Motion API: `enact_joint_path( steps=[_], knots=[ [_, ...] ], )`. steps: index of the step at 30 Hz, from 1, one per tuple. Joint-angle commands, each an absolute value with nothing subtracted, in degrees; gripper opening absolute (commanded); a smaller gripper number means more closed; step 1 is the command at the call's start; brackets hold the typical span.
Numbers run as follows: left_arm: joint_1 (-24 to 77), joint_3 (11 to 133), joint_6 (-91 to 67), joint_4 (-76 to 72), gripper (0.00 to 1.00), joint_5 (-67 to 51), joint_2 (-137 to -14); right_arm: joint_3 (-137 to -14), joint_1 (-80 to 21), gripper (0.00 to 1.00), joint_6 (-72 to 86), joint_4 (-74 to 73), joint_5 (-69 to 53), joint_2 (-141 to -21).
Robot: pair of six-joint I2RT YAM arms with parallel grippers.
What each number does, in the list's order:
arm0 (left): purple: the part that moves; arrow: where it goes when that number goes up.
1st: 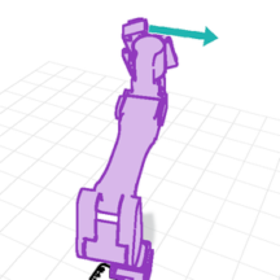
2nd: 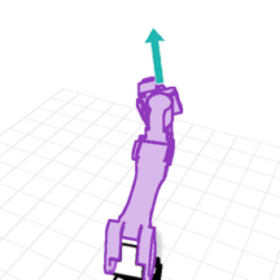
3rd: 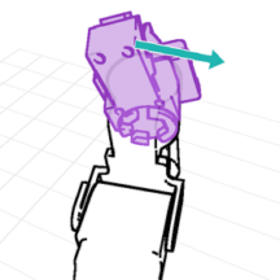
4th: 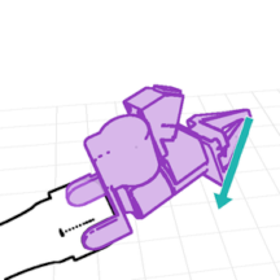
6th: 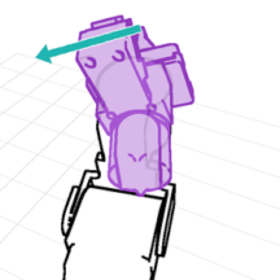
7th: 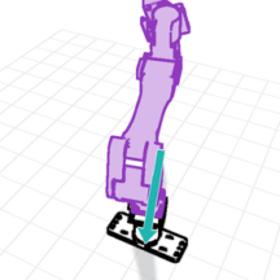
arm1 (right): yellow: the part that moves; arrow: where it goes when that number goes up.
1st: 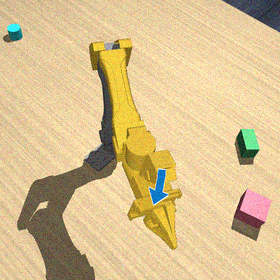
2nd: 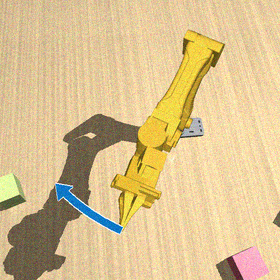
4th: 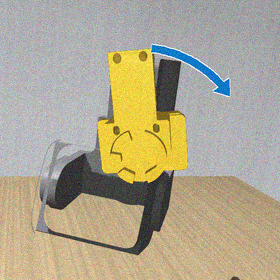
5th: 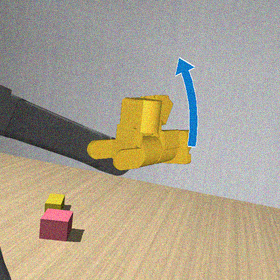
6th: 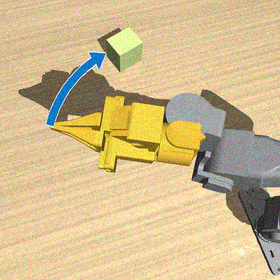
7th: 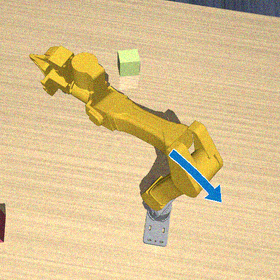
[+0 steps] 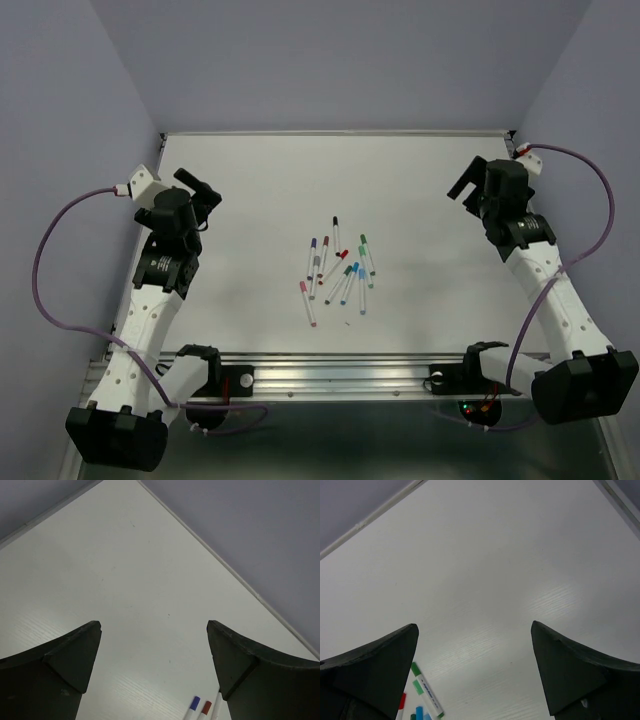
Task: Open the pen caps
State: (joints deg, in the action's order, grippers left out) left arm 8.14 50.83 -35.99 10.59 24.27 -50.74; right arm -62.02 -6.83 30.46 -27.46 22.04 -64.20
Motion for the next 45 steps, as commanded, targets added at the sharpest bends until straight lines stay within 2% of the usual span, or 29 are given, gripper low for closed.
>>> enact_joint_path(
  steps=[1, 8, 9, 13, 20, 30, 45],
  knots=[
    [8.0, 52.91, -36.21, 9.49, 0.99, 24.44, -49.75, -63.9, -6.77, 1.0, 29.36, -27.07, 19.79, -62.14],
    [8.0, 52.38, -35.42, 8.09, 0.99, 22.76, -50.54, -60.73, -8.43, 1.0, 20.31, -21.44, -1.3, -64.49],
    [8.0, 52.3, -35.42, 8.0, 0.99, 22.68, -50.8, -60.99, -9.92, 1.0, 19.78, -22.14, -0.88, -65.73],
    [8.0, 52.21, -35.07, 7.47, 0.99, 21.36, -51.5, -63.45, -24.83, 1.0, 14.61, -26.27, 13.32, -74.25],
    [8.0, 51.15, -34.8, 6.33, 0.99, 20.48, -52.12, -65.04, -31.19, 1.0, 11.43, -28.48, 14.94, -85.86],
    [8.0, 50.63, -34.37, 6.15, 0.99, 20.22, -51.95, -67.32, -32.96, 1.0, 10.02, -29.8, 14.5, -96.23],
    [8.0, 50.19, -34.28, 5.98, 0.99, 20.57, -51.42, -66.71, -34.01, 1.0, 10.9, -27.42, 13.62, -99.93]
  ],
)
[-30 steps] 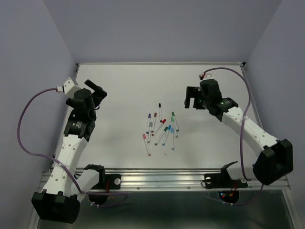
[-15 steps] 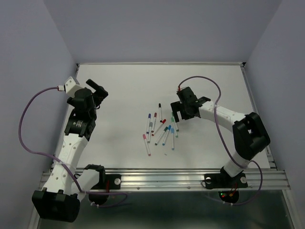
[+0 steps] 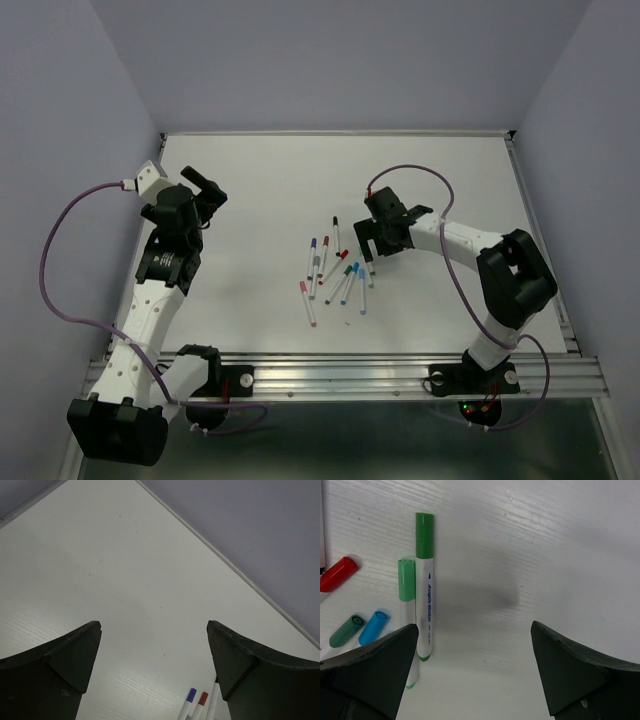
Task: Open the pen caps
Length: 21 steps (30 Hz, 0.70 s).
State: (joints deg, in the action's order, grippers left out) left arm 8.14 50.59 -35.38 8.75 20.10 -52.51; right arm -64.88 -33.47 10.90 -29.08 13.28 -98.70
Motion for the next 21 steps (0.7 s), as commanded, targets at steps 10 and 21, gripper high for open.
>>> enact_joint_path(
  steps=[10, 21],
  knots=[
    [8.0, 50.1, -34.1, 5.98, 0.99, 20.74, -51.07, -66.62, -34.54, 1.0, 10.72, -26.81, 13.71, -101.25],
    [8.0, 50.19, -34.19, 6.33, 0.99, 21.27, -50.89, -66.09, -35.07, 1.0, 11.16, -24.96, 13.98, -102.92]
  ],
)
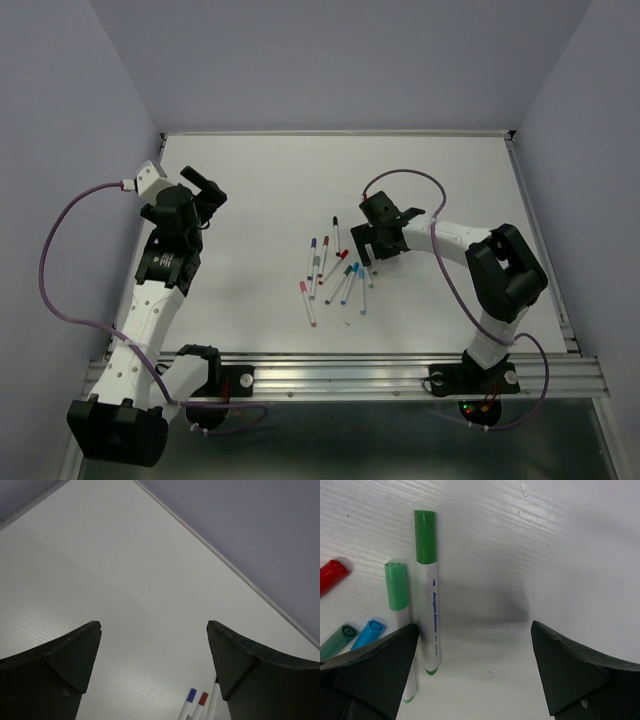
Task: Open the pen caps
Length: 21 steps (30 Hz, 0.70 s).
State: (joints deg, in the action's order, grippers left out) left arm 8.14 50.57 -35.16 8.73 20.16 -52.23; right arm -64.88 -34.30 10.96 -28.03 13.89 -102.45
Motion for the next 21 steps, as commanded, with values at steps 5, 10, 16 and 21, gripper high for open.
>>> enact_joint_path(
  steps=[5, 10, 16, 21],
  knots=[
    [8.0, 50.1, -34.19, 6.42, 0.99, 21.18, -50.89, -65.13, -35.07, 0.94, 10.64, -23.03, 11.17, -103.62],
    [8.0, 50.27, -34.19, 6.59, 0.99, 21.27, -50.98, -64.43, -35.07, 0.73, 10.9, -21.89, 10.55, -104.32],
    [8.0, 50.27, -34.28, 6.68, 0.99, 21.27, -50.8, -62.67, -35.07, 0.47, 11.69, -21.09, 9.06, -104.24],
    [8.0, 50.36, -34.37, 6.77, 0.99, 21.18, -51.06, -61.17, -35.07, 0.25, 11.43, -20.83, 7.82, -104.41]
  ],
)
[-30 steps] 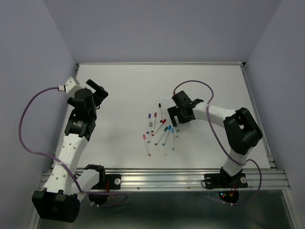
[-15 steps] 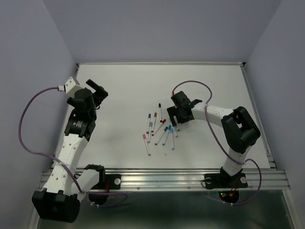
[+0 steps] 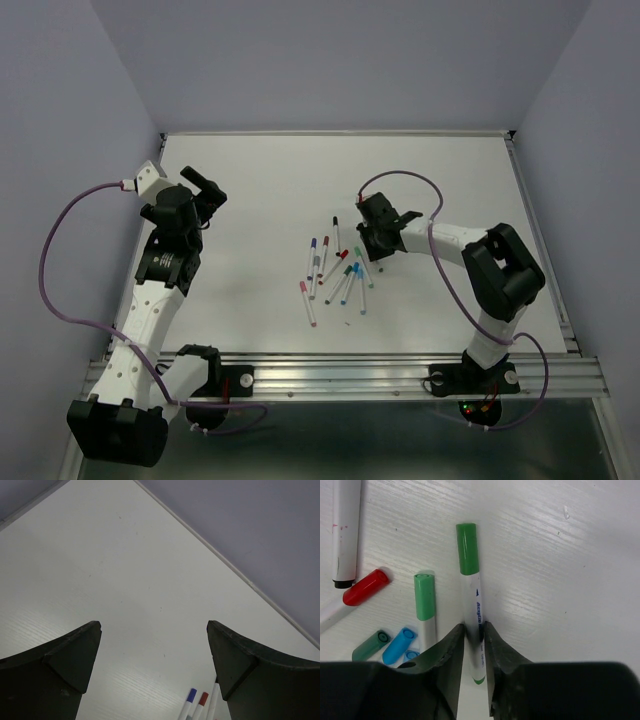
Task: Open the pen caps
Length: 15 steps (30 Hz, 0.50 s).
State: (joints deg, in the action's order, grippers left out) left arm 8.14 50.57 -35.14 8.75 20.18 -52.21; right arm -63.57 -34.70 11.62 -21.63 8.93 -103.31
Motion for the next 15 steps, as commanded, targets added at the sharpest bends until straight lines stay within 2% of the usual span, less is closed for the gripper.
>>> enact_joint_path(
  steps=[1, 5, 7, 13, 15],
  knots=[
    [8.0, 50.36, -34.37, 6.77, 0.99, 21.01, -51.15, -60.74, -35.07, 0.23, 11.43, -20.66, 7.91, -104.5],
    [8.0, 50.54, -34.37, 7.03, 0.99, 20.92, -51.42, -59.86, -35.07, 0.11, 11.69, -19.6, 8.35, -105.03],
    [8.0, 50.54, -34.37, 7.03, 0.99, 20.92, -51.42, -59.59, -35.07, 0.02, 11.6, -19.08, 8.87, -104.94],
    [8.0, 50.62, -34.01, 5.8, 0.99, 17.68, -52.2, -59.77, -35.07, 0.01, 10.2, -16.0, 11.95, -101.19],
    [8.0, 50.71, -33.93, 4.05, 0.99, 12.07, -53.61, -59.42, -35.07, 0.01, 9.5, -12.67, 12.74, -97.75]
  ],
)
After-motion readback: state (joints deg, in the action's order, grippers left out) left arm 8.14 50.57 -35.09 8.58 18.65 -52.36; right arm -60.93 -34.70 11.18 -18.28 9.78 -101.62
